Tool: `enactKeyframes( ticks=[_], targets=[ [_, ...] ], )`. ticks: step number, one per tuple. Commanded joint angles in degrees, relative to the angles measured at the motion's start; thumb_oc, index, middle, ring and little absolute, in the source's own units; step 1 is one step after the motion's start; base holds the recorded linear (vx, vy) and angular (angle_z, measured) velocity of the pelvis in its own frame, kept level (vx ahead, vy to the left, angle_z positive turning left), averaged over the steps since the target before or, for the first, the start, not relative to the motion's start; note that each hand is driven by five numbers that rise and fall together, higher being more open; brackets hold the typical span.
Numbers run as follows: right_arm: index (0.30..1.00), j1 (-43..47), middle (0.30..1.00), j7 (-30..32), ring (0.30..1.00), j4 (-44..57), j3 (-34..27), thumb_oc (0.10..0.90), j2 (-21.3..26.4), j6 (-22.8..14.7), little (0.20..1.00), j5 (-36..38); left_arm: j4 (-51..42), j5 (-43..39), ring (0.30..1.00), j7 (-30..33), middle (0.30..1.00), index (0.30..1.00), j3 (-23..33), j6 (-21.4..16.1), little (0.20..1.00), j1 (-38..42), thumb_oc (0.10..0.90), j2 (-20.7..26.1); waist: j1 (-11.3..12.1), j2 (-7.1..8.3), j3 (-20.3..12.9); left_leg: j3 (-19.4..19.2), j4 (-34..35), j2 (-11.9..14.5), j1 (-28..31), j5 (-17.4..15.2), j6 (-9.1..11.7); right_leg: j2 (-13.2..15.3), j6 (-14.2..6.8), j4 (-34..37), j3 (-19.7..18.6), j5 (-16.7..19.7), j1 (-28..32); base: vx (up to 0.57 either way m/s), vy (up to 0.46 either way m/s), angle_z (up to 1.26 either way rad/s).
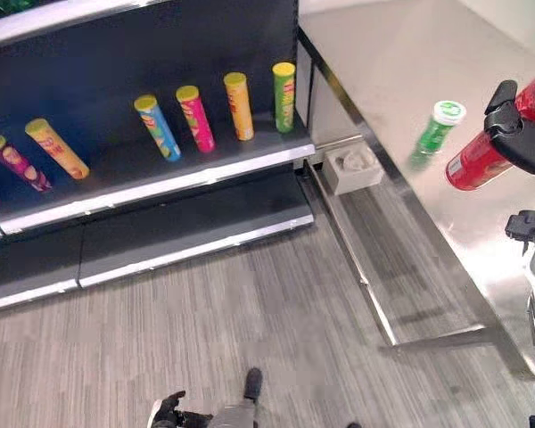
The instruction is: Put the goods on the table back onto the shelves and tidy them up.
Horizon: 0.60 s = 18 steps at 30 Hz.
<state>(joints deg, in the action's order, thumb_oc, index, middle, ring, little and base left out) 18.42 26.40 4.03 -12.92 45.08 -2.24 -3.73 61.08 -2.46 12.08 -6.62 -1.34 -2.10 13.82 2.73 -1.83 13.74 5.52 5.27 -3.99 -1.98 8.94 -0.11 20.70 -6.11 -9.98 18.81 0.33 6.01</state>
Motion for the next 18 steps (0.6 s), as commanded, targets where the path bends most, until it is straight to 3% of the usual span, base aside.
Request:
enactKeyframes(
  ticks=[1, 2, 3, 5, 6, 10, 12, 13, 15, 17, 18],
  targets=[
    [0.300, 9.2, 0.300, 3.1, 0.300, 4.5, -0.6, 0.400, 8.6, -4.2, 0.300, -3.1, -0.8, 0.6, 0.900, 2.1, 0.900, 0.900, 0.2, -0.8, 0.900, -1.1, 0.800, 6.1, 2.1, 2.71, -7.1, 0.3, -0.3, 3.2, 1.7, -9.7, 3.4, -8.0, -3.3, 2.5, -14.4, 0.1, -7.0, 0.03, 0.182, 0.29],
    [0.300, 9.6, 0.300, 3.0, 0.300, 4.4, -0.5, 0.400, 9.0, -4.4, 0.300, -2.3, -0.9, 0.3, 0.900, 2.1, 0.900, 0.900, 0.3, -0.7, 0.900, -1.3, 0.800, 6.2, 2.0, 2.84, -6.9, 0.6, -0.3, 2.6, 2.0, -9.4, 3.0, -11.0, -2.4, 2.2, -15.7, -1.5, -7.0, 0.07, 0.172, 0.38],
    [0.300, 9.9, 0.300, 2.7, 0.300, 3.7, -0.2, 0.400, 9.8, -4.6, 0.300, -1.3, -0.7, -0.4, 0.900, 1.8, 0.900, 0.900, 0.7, -0.4, 0.900, -1.4, 0.800, 6.1, 1.8, 3.70, -6.8, 2.0, -0.3, 1.0, 2.3, -8.8, 2.2, -17.0, -1.2, 2.6, -17.7, -3.1, -7.1, 0.07, 0.128, 0.54],
    [0.300, 9.7, 0.300, 2.4, 0.300, 2.5, 0.2, 0.400, 10.4, -4.5, 0.300, -1.0, -0.5, -0.9, 0.900, 1.4, 0.900, 0.900, 0.9, 0.1, 0.900, -1.7, 0.800, 5.5, 1.8, 4.90, -6.5, 3.6, -0.3, -0.6, 2.8, -8.7, 1.7, -22.4, 0.7, 4.9, -20.5, -2.9, -7.0, 0.11, 0.072, 0.60],
    [0.300, 8.9, 0.300, 0.7, 0.300, 1.9, 0.0, 0.400, 11.1, -4.5, 0.300, -0.1, -0.9, -1.0, 0.900, 0.7, 0.900, 0.900, 0.9, -0.2, 0.900, -2.5, 0.800, 4.6, 2.4, 6.02, -6.6, 6.0, -0.3, -2.3, 3.4, -8.4, 1.8, -23.9, 2.2, 8.3, -22.5, -1.7, -5.1, 0.12, 0.001, 0.62],
    [0.300, 7.6, 0.300, -1.8, 0.300, 2.2, 0.1, 0.400, 11.3, -5.2, 0.300, 2.1, -2.3, -1.7, 0.900, 0.0, 0.900, 0.900, 0.6, -0.4, 0.900, -3.5, 0.800, 3.3, 2.9, 7.01, -6.1, 7.2, -3.8, -3.5, 3.1, -10.1, 1.6, -23.0, 1.8, 13.0, -20.7, 0.6, -2.1, 0.08, -0.014, 0.80],
    [0.300, 6.5, 0.300, -3.9, 0.300, 2.4, 0.3, 0.400, 12.0, -5.2, 0.300, 3.5, -3.4, -2.4, 0.900, -0.9, 0.900, 0.900, -0.1, -0.3, 0.900, -3.4, 0.800, 2.5, 2.5, 7.07, -4.6, 4.3, -9.6, -3.0, -1.5, -11.3, 2.6, -21.3, 1.2, 13.9, -17.5, 0.5, -1.5, -0.01, 0.123, 1.09],
    [0.300, 5.9, 0.300, -5.1, 0.300, 2.5, 0.8, 0.400, 11.7, -5.1, 0.300, 4.4, -3.5, -2.7, 0.900, -1.2, 0.900, 0.900, 0.1, -0.3, 0.900, -3.6, 0.800, 2.1, 2.5, 6.86, -4.4, 2.8, -9.7, -0.9, -3.2, -11.1, 3.1, -20.3, 0.8, 14.6, -16.8, 0.5, -1.0, 0.02, 0.232, 1.16],
    [0.300, 5.2, 0.300, -5.7, 0.300, 2.8, 0.7, 0.400, 10.6, -5.7, 0.300, 5.7, -3.9, -2.9, 0.900, -1.3, 0.900, 0.900, -0.1, -0.4, 0.900, -3.8, 0.800, 2.4, 2.7, 7.51, -4.3, 3.2, -8.5, 2.9, -5.4, -9.7, 3.9, -18.7, 0.3, 14.3, -17.2, -0.2, -1.6, 0.08, 0.256, 0.84],
    [0.300, 3.1, 0.300, -5.6, 0.300, 3.1, -0.4, 0.400, 9.1, -5.8, 0.300, 6.7, -4.5, -3.1, 0.900, -1.2, 0.900, 0.900, -0.3, -0.3, 0.900, -3.2, 0.800, 3.4, 2.1, 7.49, -4.7, 4.4, -2.4, 11.2, -8.1, -6.0, 4.9, -16.0, -0.3, 14.4, -18.1, -3.9, -1.7, 0.17, 0.307, -0.02],
    [0.300, 2.9, 0.300, -5.6, 0.300, 3.2, -0.6, 0.400, 9.0, -5.8, 0.300, 6.7, -4.5, -3.1, 0.900, -1.2, 0.900, 0.900, -0.4, -0.3, 0.900, -3.3, 0.800, 3.5, 2.1, 7.46, -4.8, 4.4, -1.5, 11.4, -7.8, -5.6, 5.1, -16.2, -0.1, 14.3, -18.0, -4.0, -1.8, 0.18, 0.239, -0.13]
  ],
)
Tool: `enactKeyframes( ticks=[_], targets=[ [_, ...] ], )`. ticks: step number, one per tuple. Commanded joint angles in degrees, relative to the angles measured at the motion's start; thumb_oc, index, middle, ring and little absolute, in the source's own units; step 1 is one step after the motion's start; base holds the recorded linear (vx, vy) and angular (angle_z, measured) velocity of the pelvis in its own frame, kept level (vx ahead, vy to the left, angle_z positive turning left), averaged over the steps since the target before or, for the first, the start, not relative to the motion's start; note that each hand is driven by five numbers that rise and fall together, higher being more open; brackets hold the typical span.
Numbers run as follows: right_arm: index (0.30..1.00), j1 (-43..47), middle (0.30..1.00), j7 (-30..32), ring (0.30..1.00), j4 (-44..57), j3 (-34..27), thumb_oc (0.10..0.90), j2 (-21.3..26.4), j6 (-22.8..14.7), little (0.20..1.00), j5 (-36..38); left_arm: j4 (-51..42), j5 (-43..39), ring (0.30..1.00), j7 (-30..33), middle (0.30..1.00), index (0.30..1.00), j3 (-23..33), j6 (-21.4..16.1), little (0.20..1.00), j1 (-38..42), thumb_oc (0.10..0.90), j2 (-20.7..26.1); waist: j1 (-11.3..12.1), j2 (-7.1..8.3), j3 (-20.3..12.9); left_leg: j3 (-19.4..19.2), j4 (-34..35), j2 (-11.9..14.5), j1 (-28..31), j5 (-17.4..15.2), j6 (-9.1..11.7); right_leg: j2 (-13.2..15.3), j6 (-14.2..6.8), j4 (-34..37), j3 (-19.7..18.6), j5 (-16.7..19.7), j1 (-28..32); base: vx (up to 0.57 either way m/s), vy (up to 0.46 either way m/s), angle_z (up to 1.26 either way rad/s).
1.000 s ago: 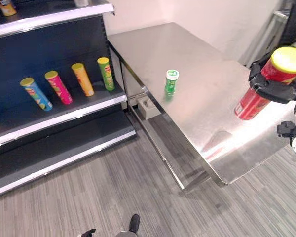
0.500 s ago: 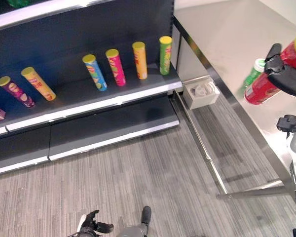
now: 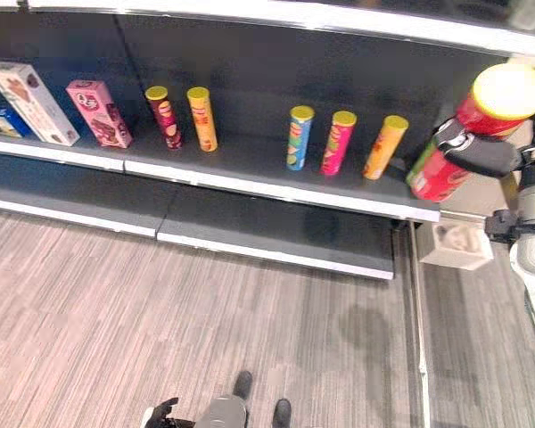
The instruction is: Put the goods on the table back onto the shelves and tidy them up.
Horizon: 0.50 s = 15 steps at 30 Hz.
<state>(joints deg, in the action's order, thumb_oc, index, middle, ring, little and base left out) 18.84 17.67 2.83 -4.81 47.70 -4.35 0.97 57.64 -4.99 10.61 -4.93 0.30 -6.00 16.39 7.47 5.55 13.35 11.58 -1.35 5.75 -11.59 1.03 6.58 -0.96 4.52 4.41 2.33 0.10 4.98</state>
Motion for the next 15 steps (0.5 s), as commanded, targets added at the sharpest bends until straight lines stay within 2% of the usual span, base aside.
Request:
enactKeyframes(
  ticks=[1, 2, 4, 5, 6, 7, 8, 9, 10, 11, 12, 14, 15],
  targets=[
    [0.300, 1.6, 0.300, 3.2, 0.300, 4.4, -9.4, 0.400, 6.1, -3.4, 0.300, 2.1, -1.3, -0.2, 0.900, 0.4, 0.900, 0.900, -2.2, -1.9, 0.900, 0.9, 0.800, 1.2, -2.9, -0.29, -4.6, -2.2, 5.8, 3.3, 0.5, 2.9, -1.0, 6.2, -11.0, 0.1, -1.6, -4.6, -0.2, 0.14, 0.217, 0.06],
    [0.300, 0.7, 0.300, 3.5, 0.300, 4.7, -10.1, 0.400, 5.8, -3.6, 0.300, 2.1, -1.7, -0.1, 0.900, 0.6, 0.900, 0.900, -2.2, -1.9, 0.900, 1.0, 0.800, 1.4, -3.3, -0.86, -4.6, -3.8, 5.8, 4.4, -0.7, 3.6, -0.4, 7.2, -11.5, 0.3, -1.4, -5.2, 0.5, 0.22, 0.344, 0.16],
    [0.300, -0.9, 0.300, 3.1, 0.300, 5.4, -11.5, 0.400, 5.1, -3.0, 0.300, 1.2, -1.6, 1.1, 0.900, 0.2, 0.900, 0.900, -2.9, -1.8, 0.900, 1.0, 0.800, 1.3, -3.7, -3.55, -6.5, -5.1, 6.3, 5.6, 1.3, 4.1, 1.9, 8.0, -12.4, 0.6, -0.5, -5.4, 1.7, 0.29, 0.484, -0.01],
    [0.300, -1.9, 0.300, 2.7, 0.300, 6.5, -12.9, 0.400, 4.3, -2.5, 0.300, 0.5, -1.6, 2.7, 0.900, 0.6, 0.900, 0.900, -3.7, -1.8, 0.900, 2.1, 0.800, 1.2, -4.5, -5.45, -7.5, -5.9, 6.3, 3.9, 3.0, 4.3, 2.6, 11.5, -13.9, 0.6, 0.9, -3.8, 1.9, 0.25, 0.478, -0.31],
    [0.300, -2.2, 0.300, 2.6, 0.300, 6.7, -13.1, 0.400, 4.2, -2.3, 0.300, 0.5, -1.6, 2.7, 0.900, 0.6, 0.900, 0.900, -3.7, -1.8, 0.900, 2.1, 0.800, 1.2, -4.6, -5.27, -7.4, -5.9, 6.3, 3.6, 3.1, 4.3, 2.4, 11.8, -14.1, 0.6, 1.0, -3.9, 2.1, 0.31, 0.627, -0.14],
    [0.300, -1.5, 0.300, 2.6, 0.300, 7.1, -12.2, 0.400, 2.7, -2.7, 0.300, 0.3, -1.5, 4.0, 0.900, 1.0, 0.900, 0.900, -3.9, -2.0, 0.900, 2.6, 0.800, 2.2, -4.7, -5.64, -7.6, -6.9, 6.3, 1.5, 4.6, 3.9, 1.6, 14.8, -15.3, 0.4, 0.9, -2.2, 1.7, 0.20, 0.399, 0.17],
    [0.300, -0.8, 0.300, 2.5, 0.300, 7.5, -11.6, 0.400, 1.7, -2.7, 0.300, 0.4, -1.7, 4.6, 0.900, 1.1, 0.900, 0.900, -3.7, -1.9, 0.900, 2.7, 0.800, 2.9, -4.6, -5.34, -7.6, -8.0, 6.0, 0.1, 5.1, 2.9, 0.7, 16.7, -15.9, -0.2, 0.5, -0.9, 1.2, 0.20, 0.395, 0.24],
    [0.300, -0.8, 0.300, 2.5, 0.300, 7.5, -11.6, 0.400, 1.7, -2.7, 0.300, 0.4, -1.7, 4.6, 0.900, 1.1, 0.900, 0.900, -3.7, -1.8, 0.900, 2.7, 0.800, 2.9, -4.5, -5.25, -7.6, -8.2, 6.0, 0.0, 5.2, 2.9, 0.7, 16.8, -16.0, -0.2, 0.4, -0.9, 1.2, 0.12, 0.425, -0.05],
    [0.300, 1.3, 0.300, 2.2, 0.300, 8.2, -9.1, 0.400, -0.3, -2.8, 0.300, 0.1, -1.8, 4.2, 0.900, 1.7, 0.900, 0.900, -1.8, -1.7, 0.900, 2.7, 0.800, 4.6, -4.3, -5.11, -7.1, -11.6, 6.0, -2.1, 7.0, 0.7, -1.5, 20.2, -16.1, -4.7, 0.4, 2.9, -2.6, 0.08, 0.447, -0.69],
    [0.300, 1.0, 0.300, 2.1, 0.300, 8.0, -8.6, 0.400, -1.1, -2.7, 0.300, -0.2, -1.6, 4.2, 0.900, 1.9, 0.900, 0.900, -0.8, -1.6, 0.900, 2.5, 0.800, 5.4, -4.5, -5.02, -6.6, -13.0, 6.0, -2.7, 7.3, 0.3, -2.5, 18.9, -15.5, -8.3, -1.6, 3.8, -5.2, 0.13, 0.538, -1.11],
    [0.300, 0.4, 0.300, 1.7, 0.300, 8.0, -9.1, 0.400, -1.2, -2.6, 0.300, -0.1, -1.3, 4.2, 0.900, 2.0, 0.900, 0.900, -0.3, -1.6, 0.900, 2.7, 0.800, 5.8, -5.1, -5.23, -6.1, -12.8, 6.3, -3.8, 8.1, -0.1, -3.2, 15.4, -14.9, -7.6, -3.2, 2.9, -6.8, 0.07, 0.235, -0.79],
    [0.300, 0.6, 0.300, 1.8, 0.300, 7.7, -9.2, 0.400, -1.3, -3.0, 0.300, 0.7, -1.0, 4.1, 0.900, 1.9, 0.900, 0.900, -0.4, -1.8, 0.900, 3.0, 0.800, 5.5, -5.6, -5.58, -5.6, -12.7, 6.3, -4.2, 8.7, -0.8, -3.4, 13.2, -14.8, -5.4, -2.8, 3.5, -8.7, 0.10, 0.064, 0.07],
    [0.300, -0.2, 0.300, 1.5, 0.300, 7.1, -9.0, 0.400, -2.0, -3.5, 0.300, 1.7, -0.6, 4.4, 0.900, 1.6, 0.900, 0.900, -0.9, -1.6, 0.900, 3.8, 0.800, 5.1, -7.1, -5.39, -4.1, -11.0, 6.3, -5.5, 10.2, -1.7, -3.9, 9.4, -14.8, -1.0, -5.4, 4.8, -12.0, 0.15, 0.014, 0.26]
  ],
)
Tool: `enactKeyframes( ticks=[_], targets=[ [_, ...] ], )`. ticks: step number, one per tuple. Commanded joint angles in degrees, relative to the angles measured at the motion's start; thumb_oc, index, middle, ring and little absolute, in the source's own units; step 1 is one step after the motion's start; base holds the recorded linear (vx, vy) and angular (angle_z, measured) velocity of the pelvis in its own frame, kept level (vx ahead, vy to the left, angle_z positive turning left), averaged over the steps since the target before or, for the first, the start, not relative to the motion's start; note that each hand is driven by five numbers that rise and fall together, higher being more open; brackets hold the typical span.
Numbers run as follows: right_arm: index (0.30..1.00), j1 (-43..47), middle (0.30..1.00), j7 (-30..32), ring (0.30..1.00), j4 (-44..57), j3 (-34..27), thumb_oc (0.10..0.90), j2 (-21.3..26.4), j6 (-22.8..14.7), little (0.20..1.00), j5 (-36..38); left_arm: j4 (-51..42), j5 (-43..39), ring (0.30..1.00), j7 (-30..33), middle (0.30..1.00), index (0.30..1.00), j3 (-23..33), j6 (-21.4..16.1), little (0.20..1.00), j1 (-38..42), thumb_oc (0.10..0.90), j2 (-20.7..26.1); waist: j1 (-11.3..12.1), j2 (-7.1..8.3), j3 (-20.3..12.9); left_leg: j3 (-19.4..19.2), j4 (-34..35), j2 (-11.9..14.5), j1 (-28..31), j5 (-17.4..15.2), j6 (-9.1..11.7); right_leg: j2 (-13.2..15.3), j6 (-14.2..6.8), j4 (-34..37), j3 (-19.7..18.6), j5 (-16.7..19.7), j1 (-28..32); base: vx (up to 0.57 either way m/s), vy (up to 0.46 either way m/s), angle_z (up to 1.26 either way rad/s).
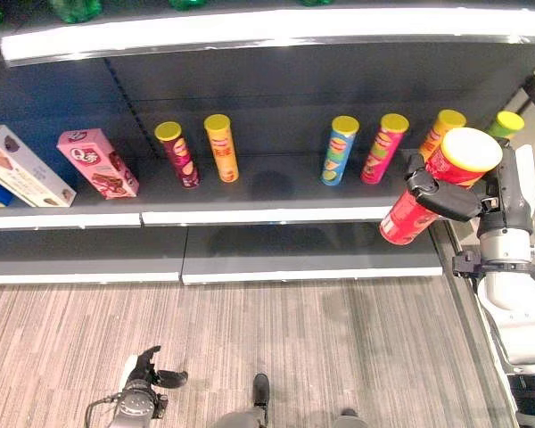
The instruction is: Put the goods on the table back onto the shelves and tidy them up.
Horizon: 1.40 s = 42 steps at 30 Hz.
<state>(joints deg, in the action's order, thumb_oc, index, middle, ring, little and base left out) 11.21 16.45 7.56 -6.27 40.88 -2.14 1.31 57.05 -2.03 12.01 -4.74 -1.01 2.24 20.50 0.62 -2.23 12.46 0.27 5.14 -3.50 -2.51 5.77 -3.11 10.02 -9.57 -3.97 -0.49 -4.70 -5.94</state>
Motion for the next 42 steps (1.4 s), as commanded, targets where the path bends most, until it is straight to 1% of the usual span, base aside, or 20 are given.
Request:
enactKeyframes(
  ticks=[1, 6, 11, 12, 13, 14, 16, 17, 18, 19, 20, 21, 22, 23, 24, 27, 30, 36, 37, 42],
  targets=[
    [0.300, 6.7, 0.300, 2.1, 0.300, 2.4, -7.5, 0.400, 5.2, -5.4, 0.300, 0.8, -0.9, 1.9, 0.900, 0.1, 0.900, 0.900, -1.4, -0.4, 0.900, -4.7, 0.800, 0.3, -0.6, 2.82, -2.7, 1.0, -0.2, 3.0, 2.0, -6.6, 5.6, -1.9, -0.7, 8.2, -4.7, 10.5, 0.7, 0.18, -0.047, 0.80],
    [0.300, 6.0, 0.300, -0.2, 0.300, 2.4, -5.2, 0.400, 3.9, -5.3, 0.300, 1.6, -1.0, 1.3, 0.900, -0.4, 0.900, 0.900, -2.5, -0.3, 0.900, -6.0, 0.800, -2.3, -0.1, 2.76, -4.2, 1.6, -0.1, 4.8, 2.7, -6.8, 6.5, -2.1, 0.1, 9.0, -2.4, 9.7, 2.5, 0.10, -0.108, 0.39],
    [0.300, 5.3, 0.300, -0.3, 0.300, 2.0, -3.6, 0.400, 1.6, -5.1, 0.300, 0.4, -2.5, -0.5, 0.900, -0.2, 0.900, 0.900, -2.9, 0.1, 0.900, -6.8, 0.800, -3.5, 0.2, 2.76, -4.0, 3.1, -0.2, 6.2, 3.1, -6.8, 7.7, -2.8, 1.0, 9.0, -0.3, 8.1, 4.3, 0.08, -0.117, 0.30],
    [0.300, 5.2, 0.300, 0.4, 0.300, 2.0, -3.2, 0.400, 0.3, -5.3, 0.300, 0.1, -3.4, -1.6, 0.900, -0.2, 0.900, 0.900, -3.1, 0.1, 0.900, -6.6, 0.800, -3.9, 0.7, 3.18, -2.7, 3.9, -4.1, 6.3, 1.1, -7.4, 8.0, -2.8, 1.7, 8.9, 0.6, 7.5, 5.0, -0.01, -0.146, 0.42],
    [0.300, 5.5, 0.300, 0.8, 0.300, 1.9, -3.0, 0.400, -0.3, -5.4, 0.300, -0.1, -4.2, -2.2, 0.900, -0.3, 0.900, 0.900, -3.3, 0.1, 0.900, -6.5, 0.800, -4.1, 0.7, 3.66, -1.8, 4.8, -8.5, 5.5, -1.4, -8.2, 8.4, -2.4, 2.2, 8.8, 1.1, 7.5, 5.3, -0.09, -0.139, 0.58],
    [0.300, 6.7, 0.300, 1.8, 0.300, 1.4, -2.0, 0.400, -1.5, -5.8, 0.300, 0.2, -4.4, -3.0, 0.900, 0.1, 0.900, 0.900, -3.7, 0.0, 0.900, -5.8, 0.800, -4.2, 1.6, 4.65, 0.2, 7.8, -15.6, 3.1, -6.6, -9.1, 9.7, -1.5, 2.3, 8.8, 1.3, 7.3, 5.4, -0.07, -0.026, 0.83],
    [0.300, 7.0, 0.300, 2.0, 0.300, 1.1, -1.9, 0.400, -1.6, -5.7, 0.300, 0.3, -4.8, -3.0, 0.900, -0.1, 0.900, 0.900, -4.0, -0.1, 0.900, -5.5, 0.800, -4.2, 1.4, 4.60, 0.0, 9.4, -15.3, 3.1, -8.5, -8.9, 9.7, -1.4, 2.1, 8.8, 1.5, 6.9, 5.3, 0.05, 0.076, 0.80],
    [0.300, 7.4, 0.300, 2.5, 0.300, 1.1, -1.7, 0.400, -2.2, -5.5, 0.300, 0.3, -5.6, -2.7, 0.900, 0.0, 0.900, 0.900, -4.8, 0.1, 0.900, -5.3, 0.800, -4.1, 1.8, 4.07, -0.3, 10.8, -11.2, 4.8, -10.5, -6.6, 9.6, -1.2, 1.5, 8.9, 0.7, 6.2, 5.6, 0.12, 0.103, 0.43],
    [0.300, 7.3, 0.300, 2.5, 0.300, 1.1, -1.7, 0.400, -2.2, -5.5, 0.300, 0.3, -5.6, -2.7, 0.900, 0.0, 0.900, 0.900, -4.8, 0.1, 0.900, -5.4, 0.800, -4.1, 1.8, 4.10, -0.4, 10.8, -10.5, 4.9, -10.2, -6.2, 9.6, -1.2, 1.5, 8.9, 0.7, 6.2, 5.5, 0.21, 0.176, 0.28],
    [0.300, 7.6, 0.300, 2.7, 0.300, 1.0, -1.1, 0.400, -1.9, -5.4, 0.300, -0.3, -5.1, -2.3, 0.900, -0.4, 0.900, 0.900, -5.2, -0.1, 0.900, -5.8, 0.800, -4.0, 1.9, 2.99, -1.4, 11.8, -4.5, 6.2, -8.8, -5.8, 8.6, -1.4, 1.1, 8.9, 0.0, 4.8, 5.7, 0.16, 0.216, 0.12],
    [0.300, 7.9, 0.300, 2.5, 0.300, 1.3, -0.9, 0.400, -2.0, -4.8, 0.300, -1.6, -4.7, -1.2, 0.900, -0.2, 0.900, 0.900, -5.8, 0.0, 0.900, -5.2, 0.800, -3.8, 1.7, 1.89, -1.8, 11.2, -4.3, 6.2, -8.5, -4.4, 8.7, -0.4, 0.5, 8.8, 0.1, 4.5, 5.7, 0.16, 0.224, 0.02],
    [0.300, 7.9, 0.300, 2.5, 0.300, 1.3, -0.8, 0.400, -2.0, -4.7, 0.300, -1.6, -4.6, -1.2, 0.900, -0.1, 0.900, 0.900, -5.8, 0.0, 0.900, -5.1, 0.800, -3.9, 1.7, 1.92, -1.8, 11.2, -4.5, 6.1, -8.6, -4.4, 8.7, -0.3, 0.5, 8.8, 0.1, 4.6, 5.7, 0.11, 0.319, -0.15],
    [0.300, 9.4, 0.300, 2.5, 0.300, 1.5, 0.5, 0.400, -1.8, -4.4, 0.300, -2.9, -4.9, -0.4, 0.900, 0.0, 0.900, 0.900, -6.0, -0.2, 0.900, -4.7, 0.800, -3.1, 1.3, 1.52, -1.4, 10.1, -5.7, 4.7, -8.7, -5.2, 8.0, 1.8, -0.1, 8.1, -0.5, 5.6, 4.4, 0.04, 0.173, -0.17],
    [0.300, 9.5, 0.300, 2.6, 0.300, 1.5, 0.6, 0.400, -1.9, -4.4, 0.300, -2.9, -4.9, -0.4, 0.900, 0.0, 0.900, 0.900, -6.0, -0.2, 0.900, -4.7, 0.800, -3.1, 1.4, 1.61, -1.4, 9.9, -5.9, 4.7, -8.9, -5.3, 8.0, 1.9, -0.1, 8.0, -0.8, 5.6, 4.2, 0.05, 0.325, -0.20],
    [0.300, 12.4, 0.300, 2.6, 0.300, 1.5, 2.4, 0.400, -2.3, -4.6, 0.300, -2.9, -4.2, 0.3, 0.900, 0.6, 0.900, 0.900, -5.5, -0.5, 0.900, -4.2, 0.800, -1.8, 1.5, 1.46, -1.1, 7.8, -6.8, 3.6, -9.0, -6.5, 7.2, 3.3, -0.7, 8.1, -2.0, 7.3, 2.4, 0.01, 0.207, -0.58],
    [0.300, 15.5, 0.300, 2.2, 0.300, 1.0, 5.1, 0.400, -2.9, -4.7, 0.300, -2.6, -2.1, -0.1, 0.900, 1.9, 0.900, 0.900, -3.4, -0.3, 0.900, -3.8, 0.800, -0.4, 2.4, 1.84, -0.8, 4.8, -7.9, 3.4, -9.4, -7.6, 6.5, 4.3, -1.4, 8.6, -3.6, 9.7, 0.3, 0.01, 0.136, -1.10],
    [0.300, 17.9, 0.300, 1.9, 0.300, 0.4, 6.7, 0.400, -2.5, -4.3, 0.300, -2.7, -0.3, -0.4, 0.900, 2.6, 0.900, 0.900, -2.1, -0.4, 0.900, -4.0, 0.800, 0.1, 3.2, 2.18, 0.1, 3.6, -8.9, 3.6, -10.3, -8.2, 6.4, 4.6, -1.6, 8.8, -4.2, 10.8, -1.3, 0.00, 0.015, -0.32],
    [0.300, 20.0, 0.300, 2.2, 0.300, -0.8, 8.4, 0.400, -2.3, -4.0, 0.300, -2.7, -0.1, -1.6, 0.900, 3.0, 0.900, 0.900, -2.6, -0.4, 0.900, -4.7, 0.800, -1.0, 3.4, 2.08, 1.2, 4.5, -7.5, 4.2, -11.2, -6.8, 6.9, 4.0, -1.2, 8.9, -3.7, 10.7, -2.6, -0.01, -0.033, 0.10],
    [0.300, 21.3, 0.300, 3.0, 0.300, -1.7, 9.1, 0.400, -2.4, -3.9, 0.300, -2.7, -0.5, -2.2, 0.900, 3.2, 0.900, 0.900, -3.2, -0.4, 0.900, -5.1, 0.800, -1.5, 3.7, 1.78, 1.8, 5.1, -6.4, 4.4, -11.3, -5.8, 7.1, 3.7, -1.2, 8.9, -3.3, 10.6, -3.1, -0.02, -0.029, 0.24],
    [0.300, 26.6, 0.300, 6.3, 0.300, -5.6, 10.4, 0.400, -2.1, -3.4, 0.300, -4.2, -1.2, -2.9, 0.900, 3.4, 0.900, 0.900, -4.5, -0.6, 0.900, -5.3, 0.800, -1.8, 4.8, 0.84, 3.4, 6.3, -4.3, 4.4, -11.6, -4.5, 7.2, 3.5, -1.2, 8.9, -2.2, 10.5, -3.8, -0.03, -0.013, 0.16]
  ],
)
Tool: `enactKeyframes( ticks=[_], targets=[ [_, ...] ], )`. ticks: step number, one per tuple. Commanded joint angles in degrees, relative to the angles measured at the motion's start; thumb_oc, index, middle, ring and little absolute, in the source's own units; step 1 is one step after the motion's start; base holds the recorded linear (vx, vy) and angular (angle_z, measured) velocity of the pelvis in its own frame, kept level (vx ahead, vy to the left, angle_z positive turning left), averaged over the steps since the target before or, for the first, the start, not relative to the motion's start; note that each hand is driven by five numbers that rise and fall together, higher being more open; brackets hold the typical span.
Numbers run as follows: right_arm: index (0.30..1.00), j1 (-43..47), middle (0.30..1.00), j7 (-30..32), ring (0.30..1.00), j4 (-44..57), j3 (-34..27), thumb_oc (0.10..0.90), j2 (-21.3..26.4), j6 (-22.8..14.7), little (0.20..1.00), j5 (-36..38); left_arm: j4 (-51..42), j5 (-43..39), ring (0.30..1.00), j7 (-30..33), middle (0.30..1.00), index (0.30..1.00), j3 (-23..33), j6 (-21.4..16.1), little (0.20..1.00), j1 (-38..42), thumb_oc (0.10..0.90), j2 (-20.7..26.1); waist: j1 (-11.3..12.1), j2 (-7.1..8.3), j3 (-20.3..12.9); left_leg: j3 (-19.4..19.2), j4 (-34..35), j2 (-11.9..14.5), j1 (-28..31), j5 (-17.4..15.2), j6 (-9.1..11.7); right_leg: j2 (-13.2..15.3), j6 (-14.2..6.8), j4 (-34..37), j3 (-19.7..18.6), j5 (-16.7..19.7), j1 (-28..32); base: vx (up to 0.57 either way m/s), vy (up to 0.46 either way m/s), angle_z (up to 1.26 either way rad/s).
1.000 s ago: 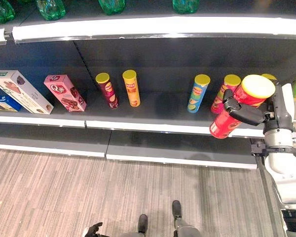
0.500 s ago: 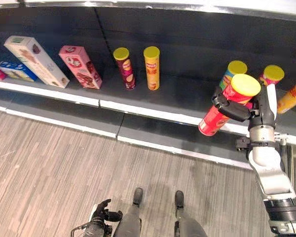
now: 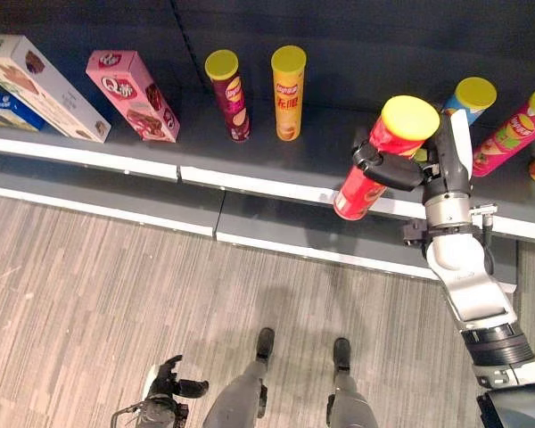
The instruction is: Put the goods on the table back onto the shelves and tidy them up.
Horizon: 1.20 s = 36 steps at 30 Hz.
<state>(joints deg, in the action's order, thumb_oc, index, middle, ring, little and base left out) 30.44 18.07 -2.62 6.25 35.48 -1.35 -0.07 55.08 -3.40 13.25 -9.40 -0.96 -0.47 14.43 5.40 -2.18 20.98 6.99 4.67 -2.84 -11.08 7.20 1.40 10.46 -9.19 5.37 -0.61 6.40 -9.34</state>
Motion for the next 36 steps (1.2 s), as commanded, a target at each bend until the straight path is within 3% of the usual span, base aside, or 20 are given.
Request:
enactKeyframes(
  ticks=[1, 8, 17, 21, 24, 36],
  targets=[
    [0.300, 9.7, 0.300, 6.6, 0.300, 3.1, -2.2, 0.400, 4.1, -3.8, 0.300, -3.8, 0.0, -2.0, 0.900, 2.4, 0.900, 0.900, -0.2, -0.9, 0.900, -2.6, 0.800, 4.7, 0.7, 0.19, -4.3, 0.2, -3.5, 3.4, -3.5, -5.5, 2.7, 3.1, -1.6, -0.6, -1.7, -0.7, -0.8, -0.04, -0.005, 0.17],
    [0.300, 18.2, 0.300, 12.6, 0.300, -4.1, -3.2, 0.400, 8.8, -2.4, 0.300, -4.4, -1.8, -3.3, 0.900, 3.3, 0.900, 0.900, -1.0, -1.6, 0.900, -3.2, 0.800, 6.0, 3.2, -1.83, -2.8, 1.8, -1.9, 2.5, -5.1, -4.0, 3.1, 3.6, -1.9, -0.6, -0.2, -0.5, -2.2, -0.01, -0.002, 0.17],
    [0.300, 25.2, 0.300, 18.0, 0.300, -13.1, -2.0, 0.400, 15.6, -0.2, 0.300, -8.0, -3.1, -3.4, 0.900, 3.8, 0.900, 0.900, -2.4, -2.7, 0.900, -2.8, 0.800, 6.5, 4.6, -3.90, -2.3, 2.5, -0.3, 1.8, -6.5, -2.8, 3.5, 4.1, -2.4, -0.4, 0.6, -0.1, -3.8, 0.01, 0.011, 0.08],
    [0.300, 26.6, 0.300, 19.8, 0.300, -15.9, -1.3, 0.400, 16.4, 0.1, 0.300, -8.7, -3.2, -3.1, 0.900, 4.4, 0.900, 0.900, -3.1, -3.0, 0.900, -2.3, 0.800, 6.3, 4.8, -4.69, -1.9, 2.8, -0.3, 1.6, -7.1, -2.8, 3.5, 4.4, -2.6, -0.4, 0.7, 0.1, -4.4, 0.00, 0.000, 0.00],
    [0.300, 29.4, 0.300, 22.0, 0.300, -17.6, -1.5, 0.400, 17.1, 0.0, 0.300, -8.0, -3.9, -3.5, 0.900, 4.7, 0.900, 0.900, -4.5, -3.4, 0.900, -1.9, 0.800, 5.9, 5.6, -6.25, -0.8, 2.9, -0.4, 0.9, -9.0, -2.4, 3.5, 4.8, -2.8, -0.4, 0.5, 0.5, -6.5, 0.01, 0.026, 0.03],
    [0.300, 34.1, 0.300, 24.7, 0.300, -19.1, 1.0, 0.400, 20.3, 0.8, 0.300, -10.1, -5.6, -4.2, 0.900, 5.5, 0.900, 0.900, -4.8, -4.3, 0.900, -1.4, 0.800, 5.7, 5.9, -7.86, 0.5, 2.5, -0.4, 0.4, -12.1, -2.0, 3.7, 5.7, -3.2, -0.6, 0.2, 0.9, -9.9, 0.01, 0.010, 0.01]
  ],
)
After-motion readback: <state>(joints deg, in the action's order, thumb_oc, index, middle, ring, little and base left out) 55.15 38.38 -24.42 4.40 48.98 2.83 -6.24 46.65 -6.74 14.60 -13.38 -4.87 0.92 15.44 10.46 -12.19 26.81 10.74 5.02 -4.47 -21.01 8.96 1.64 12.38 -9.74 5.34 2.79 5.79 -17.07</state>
